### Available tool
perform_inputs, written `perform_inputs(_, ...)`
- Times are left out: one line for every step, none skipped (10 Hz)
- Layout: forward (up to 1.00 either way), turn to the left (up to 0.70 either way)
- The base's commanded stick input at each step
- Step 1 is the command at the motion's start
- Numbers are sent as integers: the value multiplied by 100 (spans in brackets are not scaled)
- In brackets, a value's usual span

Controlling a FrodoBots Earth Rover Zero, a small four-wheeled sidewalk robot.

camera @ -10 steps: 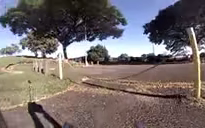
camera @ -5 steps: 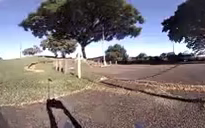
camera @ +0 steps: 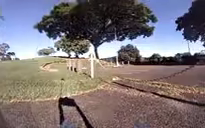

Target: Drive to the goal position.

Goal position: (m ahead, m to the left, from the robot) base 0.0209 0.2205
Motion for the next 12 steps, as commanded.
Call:
perform_inputs(0, 45)
perform_inputs(0, 45)
perform_inputs(0, 45)
perform_inputs(0, 45)
perform_inputs(0, 45)
perform_inputs(0, 45)
perform_inputs(0, 45)
perform_inputs(0, 45)
perform_inputs(0, 45)
perform_inputs(0, 45)
perform_inputs(0, 45)
perform_inputs(0, 45)
